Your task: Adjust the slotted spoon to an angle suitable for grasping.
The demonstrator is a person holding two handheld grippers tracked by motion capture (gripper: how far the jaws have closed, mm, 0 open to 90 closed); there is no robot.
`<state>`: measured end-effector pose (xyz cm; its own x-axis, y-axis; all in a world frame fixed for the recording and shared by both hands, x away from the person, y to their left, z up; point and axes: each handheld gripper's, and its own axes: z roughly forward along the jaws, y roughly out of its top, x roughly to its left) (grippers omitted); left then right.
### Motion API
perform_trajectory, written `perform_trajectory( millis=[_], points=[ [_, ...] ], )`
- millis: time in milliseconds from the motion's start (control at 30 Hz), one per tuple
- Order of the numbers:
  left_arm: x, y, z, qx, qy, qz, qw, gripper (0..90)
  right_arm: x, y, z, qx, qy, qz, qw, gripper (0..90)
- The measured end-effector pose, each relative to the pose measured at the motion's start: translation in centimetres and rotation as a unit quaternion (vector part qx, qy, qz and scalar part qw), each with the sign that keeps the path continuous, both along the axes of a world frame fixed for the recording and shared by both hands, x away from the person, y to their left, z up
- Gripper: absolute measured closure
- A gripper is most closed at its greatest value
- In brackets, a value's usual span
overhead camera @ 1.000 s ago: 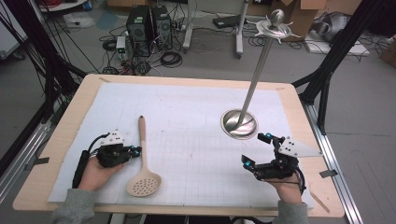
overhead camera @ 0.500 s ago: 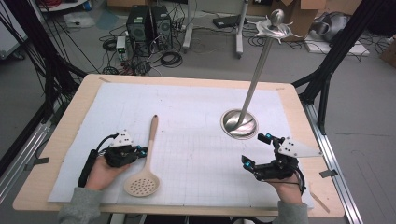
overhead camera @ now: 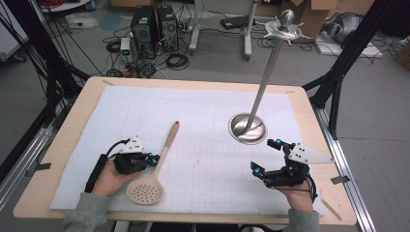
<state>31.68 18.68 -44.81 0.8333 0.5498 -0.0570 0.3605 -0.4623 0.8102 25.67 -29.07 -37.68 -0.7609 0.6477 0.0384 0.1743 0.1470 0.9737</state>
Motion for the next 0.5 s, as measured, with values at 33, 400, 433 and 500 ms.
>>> perform_trajectory(
  millis=[33, 400, 433, 500],
  points=[
    [0.0, -0.1, 0.0, -0.002, 0.001, -0.002, 1.0, 89.7, 0.0, 0.0, 0.0, 0.0, 0.003, 0.001, 1.0, 1.5],
    [-0.3, -0.1, 0.4, -0.009, -0.004, -0.005, 0.9999, 89.6, 0.0, 0.0, 0.0, 0.0, 0.001, 0.003, 1.0, 1.5],
    [-0.4, 0.1, 0.8, -0.018, -0.007, -0.001, 0.9998, 89.6, 0.0, 0.0, 0.0, 0.0, 0.001, 0.003, 1.0, 1.5],
    [-0.8, 0.3, 1.7, -0.037, -0.016, -0.001, 0.9992, 89.7, 0.0, -0.1, 0.0, 0.002, 0.002, 0.0, 1.0, 1.5]
  ],
)
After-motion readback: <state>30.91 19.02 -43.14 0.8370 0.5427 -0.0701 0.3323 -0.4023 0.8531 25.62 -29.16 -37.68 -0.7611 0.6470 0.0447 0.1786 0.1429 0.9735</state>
